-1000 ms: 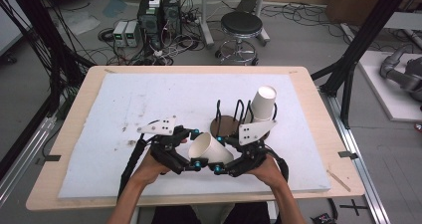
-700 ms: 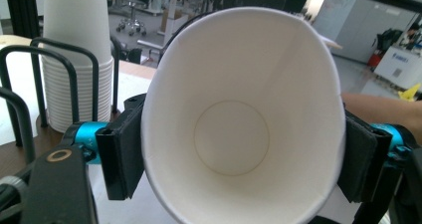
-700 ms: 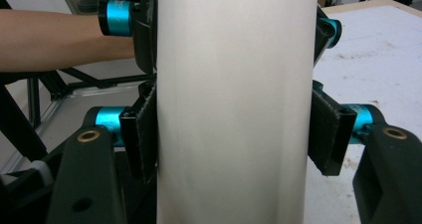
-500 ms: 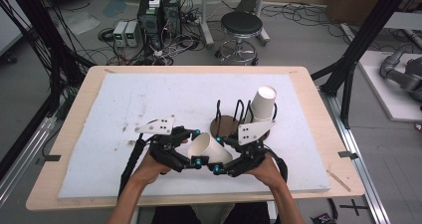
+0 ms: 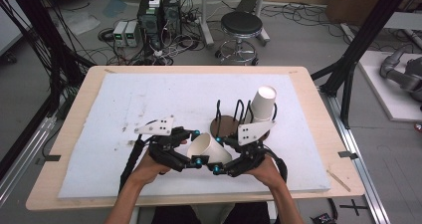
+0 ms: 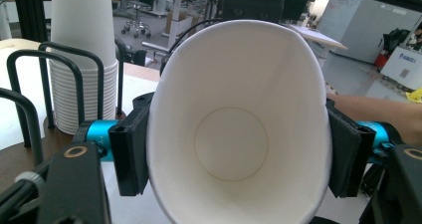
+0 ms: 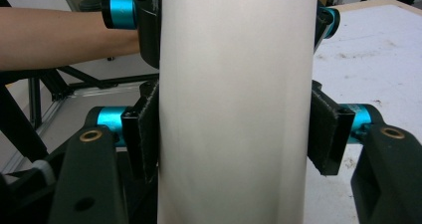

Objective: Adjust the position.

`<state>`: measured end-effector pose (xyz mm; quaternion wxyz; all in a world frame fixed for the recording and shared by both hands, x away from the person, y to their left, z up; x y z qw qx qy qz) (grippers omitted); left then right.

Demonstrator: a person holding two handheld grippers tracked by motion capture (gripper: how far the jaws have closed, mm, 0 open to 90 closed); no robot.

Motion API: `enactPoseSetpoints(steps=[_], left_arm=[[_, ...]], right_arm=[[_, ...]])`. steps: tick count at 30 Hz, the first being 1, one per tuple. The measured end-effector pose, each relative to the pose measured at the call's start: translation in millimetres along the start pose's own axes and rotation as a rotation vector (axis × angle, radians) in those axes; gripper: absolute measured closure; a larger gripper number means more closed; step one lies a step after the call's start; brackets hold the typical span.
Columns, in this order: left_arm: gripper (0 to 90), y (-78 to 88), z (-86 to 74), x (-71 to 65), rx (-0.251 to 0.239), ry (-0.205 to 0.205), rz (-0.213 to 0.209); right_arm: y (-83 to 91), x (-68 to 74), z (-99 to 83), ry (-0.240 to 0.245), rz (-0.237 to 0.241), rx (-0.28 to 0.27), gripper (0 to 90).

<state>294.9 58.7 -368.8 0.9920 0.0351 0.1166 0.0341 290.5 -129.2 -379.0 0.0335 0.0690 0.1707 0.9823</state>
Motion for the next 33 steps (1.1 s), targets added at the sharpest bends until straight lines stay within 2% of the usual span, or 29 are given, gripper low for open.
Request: enactPoseSetpoints(steps=[15,18,19,20,24,25,33], left_arm=[[29.8,0.0,0.0,-0.9,0.021,-0.008,0.010],[29.9,0.0,0.3,-1.0,0.033,-0.018,0.020],[29.9,0.0,0.3,-1.0,0.033,-0.018,0.020],[29.9,1.6,1.0,-0.6,0.031,-0.021,0.024],[30.1,3.4,1.7,-0.7,0.034,-0.020,0.030],[30.2,3.6,1.8,-0.7,0.035,-0.022,0.031],[30.9,5.3,2.6,-1.2,0.035,-0.028,0.035]], right_arm=[[-0.4,0.5,-1.2,0.006,-0.004,0.013,34.1],[-1.4,0.5,-0.9,-0.001,0.008,0.013,25.8],[-1.4,0.5,-0.9,-0.001,0.008,0.013,25.8],[-2.1,0.0,-1.1,-0.004,-0.002,0.025,20.6],[-2.2,-0.2,-1.4,-0.010,-0.010,0.030,18.8],[-1.8,-0.8,-1.5,-0.018,-0.009,0.026,14.9],[-0.3,-1.3,-0.8,-0.017,-0.022,0.027,14.8]])
Point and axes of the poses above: each handheld gripper's, and its own axes: y roughly backward along the jaws, z roughly out of its top, x roughly to its left, the point moved 4 cm from there along -y, roughly forward along the jaws, and after that the axes turned 3 degrees about -x, right-handed, at the moved point
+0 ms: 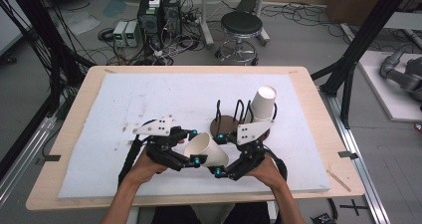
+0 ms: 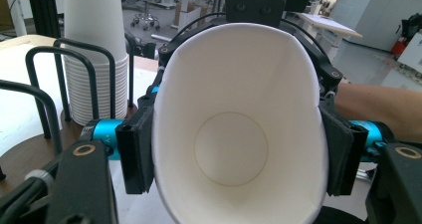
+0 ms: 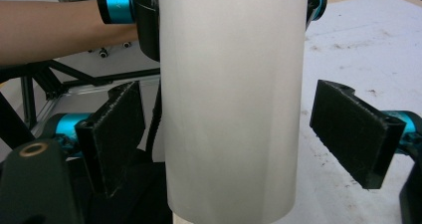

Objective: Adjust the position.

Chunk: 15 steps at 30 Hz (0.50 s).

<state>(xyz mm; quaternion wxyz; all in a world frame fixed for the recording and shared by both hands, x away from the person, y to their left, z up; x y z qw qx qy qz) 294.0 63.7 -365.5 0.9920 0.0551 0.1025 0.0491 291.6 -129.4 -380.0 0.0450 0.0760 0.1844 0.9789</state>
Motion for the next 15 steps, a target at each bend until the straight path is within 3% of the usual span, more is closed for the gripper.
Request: enactPoseSetpoints(steps=[10,15], left_arm=[[31.6,1.9,0.6,-0.3,0.005,-0.006,0.001],[31.6,7.3,1.9,0.9,0.036,-0.017,0.028]], right_arm=[[2.4,0.5,0.6,-0.001,-0.002,0.000,14.8],[7.7,-0.2,0.5,0.001,-0.017,-0.003,14.8]])
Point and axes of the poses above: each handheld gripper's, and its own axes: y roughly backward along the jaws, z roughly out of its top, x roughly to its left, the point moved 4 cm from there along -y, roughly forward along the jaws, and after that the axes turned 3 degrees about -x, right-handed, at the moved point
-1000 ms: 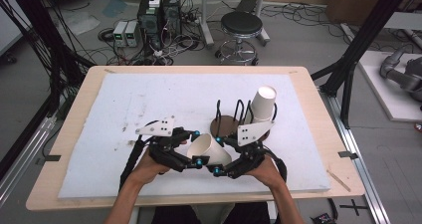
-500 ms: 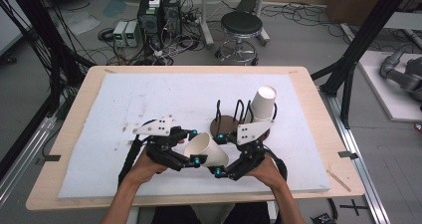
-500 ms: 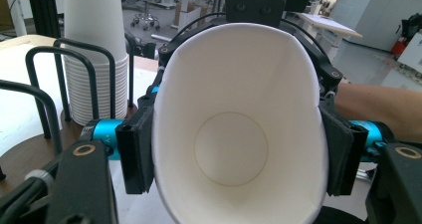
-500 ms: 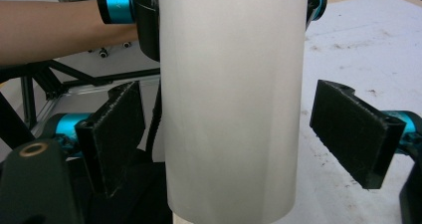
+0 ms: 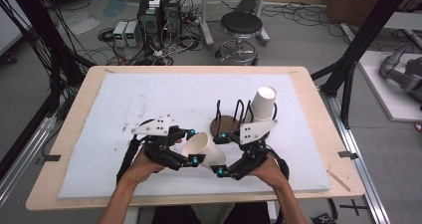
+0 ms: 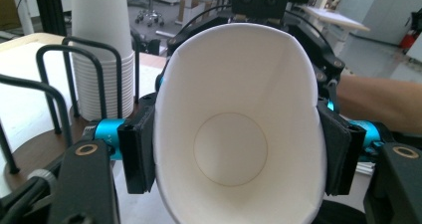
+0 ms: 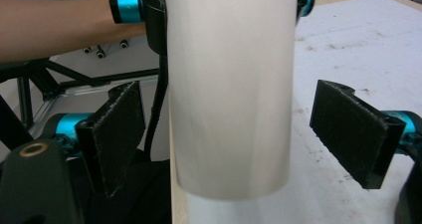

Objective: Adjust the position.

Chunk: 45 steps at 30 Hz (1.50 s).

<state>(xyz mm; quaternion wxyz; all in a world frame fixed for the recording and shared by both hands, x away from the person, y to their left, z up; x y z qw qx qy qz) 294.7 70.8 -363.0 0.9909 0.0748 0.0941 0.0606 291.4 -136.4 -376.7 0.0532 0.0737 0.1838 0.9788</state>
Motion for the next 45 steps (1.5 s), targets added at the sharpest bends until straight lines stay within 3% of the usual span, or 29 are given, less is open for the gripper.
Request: enactPoseSetpoints(steps=[14,19,26,27,28,31,32,35,45], left_arm=[[31.4,24.6,9.4,4.1,0.084,-0.029,0.080],[31.2,34.8,9.0,4.6,0.110,-0.039,0.124],[31.0,40.0,7.0,4.8,0.147,-0.050,0.154],[31.0,40.4,6.4,5.0,0.152,-0.048,0.160],[30.9,41.6,5.1,5.9,0.167,-0.049,0.169],[31.0,43.9,4.1,6.5,0.177,-0.050,0.182],[31.0,43.9,4.1,6.5,0.177,-0.050,0.182],[31.0,47.0,3.0,7.3,0.192,-0.048,0.200],[31.0,55.1,-4.0,10.0,0.249,-0.052,0.240]], right_arm=[[25.3,-3.6,-3.9,-0.017,-0.064,0.000,14.9],[40.8,-7.8,-8.5,-0.027,-0.136,-0.005,14.9],[56.0,-10.4,-16.8,-0.039,-0.188,-0.005,14.9],[58.1,-7.5,-18.4,-0.070,-0.170,0.006,15.0],[62.0,-11.9,-20.1,-0.042,-0.211,0.000,15.0],[68.1,-12.9,-23.1,-0.047,-0.229,0.000,15.0],[70.0,-10.8,-24.6,-0.070,-0.219,0.008,15.0],[75.3,-13.6,-27.5,-0.054,-0.260,0.007,15.0],[90.8,-15.2,-30.8,-0.054,-0.321,0.012,15.4]])
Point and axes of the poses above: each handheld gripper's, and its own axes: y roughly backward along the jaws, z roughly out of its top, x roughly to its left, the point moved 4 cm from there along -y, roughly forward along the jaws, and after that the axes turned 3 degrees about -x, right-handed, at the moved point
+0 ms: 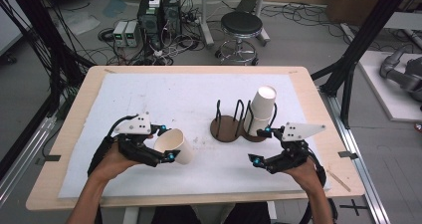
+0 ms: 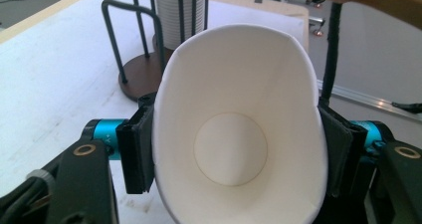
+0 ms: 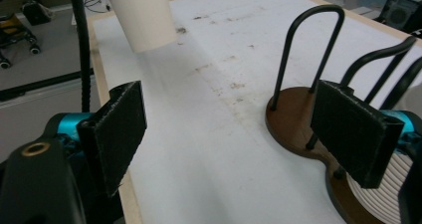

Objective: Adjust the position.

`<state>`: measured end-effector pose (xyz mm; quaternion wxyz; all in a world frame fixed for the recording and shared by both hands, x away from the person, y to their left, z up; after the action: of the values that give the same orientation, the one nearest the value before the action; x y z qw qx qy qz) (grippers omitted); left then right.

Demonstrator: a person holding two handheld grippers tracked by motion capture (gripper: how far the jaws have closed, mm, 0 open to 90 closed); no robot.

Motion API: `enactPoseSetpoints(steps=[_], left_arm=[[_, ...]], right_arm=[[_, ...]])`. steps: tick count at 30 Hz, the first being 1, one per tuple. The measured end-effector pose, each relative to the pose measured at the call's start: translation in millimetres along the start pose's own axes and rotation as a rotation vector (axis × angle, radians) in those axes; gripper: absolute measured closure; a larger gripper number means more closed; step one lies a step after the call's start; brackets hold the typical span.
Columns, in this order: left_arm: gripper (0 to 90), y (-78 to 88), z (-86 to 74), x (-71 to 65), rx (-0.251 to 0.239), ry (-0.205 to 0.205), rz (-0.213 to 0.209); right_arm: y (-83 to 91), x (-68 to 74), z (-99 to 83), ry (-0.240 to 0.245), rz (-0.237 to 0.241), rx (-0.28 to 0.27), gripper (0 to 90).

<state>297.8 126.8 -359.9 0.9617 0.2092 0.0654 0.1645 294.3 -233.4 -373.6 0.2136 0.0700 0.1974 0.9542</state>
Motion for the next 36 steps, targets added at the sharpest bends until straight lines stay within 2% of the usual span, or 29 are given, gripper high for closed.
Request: enactPoseSetpoints(steps=[4,19,28,36], left_arm=[[30.9,3.2,-5.3,2.9,0.028,0.001,0.026],[30.9,22.3,-18.4,13.9,0.061,0.030,0.094],[30.8,28.2,-27.4,16.1,0.061,0.046,0.115],[30.6,30.5,-32.1,16.9,0.054,0.062,0.120]], right_arm=[[5.4,-2.3,-4.8,-0.008,-0.020,0.016,15.5],[20.3,-13.7,-20.2,-0.039,-0.092,0.042,16.1],[23.6,-18.6,-28.3,-0.059,-0.126,0.059,16.1],[24.8,-22.1,-30.6,-0.074,-0.132,0.056,16.1]])
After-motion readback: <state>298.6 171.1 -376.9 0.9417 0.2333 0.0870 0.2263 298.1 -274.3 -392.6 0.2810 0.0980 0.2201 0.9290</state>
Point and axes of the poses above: each handheld gripper's, and its own axes: y roughly backward along the jaws, z roughly out of its top, x roughly to its left, the point moved 4 cm from there along -y, roughly forward along the jaws, and after that the axes turned 3 degrees about -x, right-handed, at the moved point
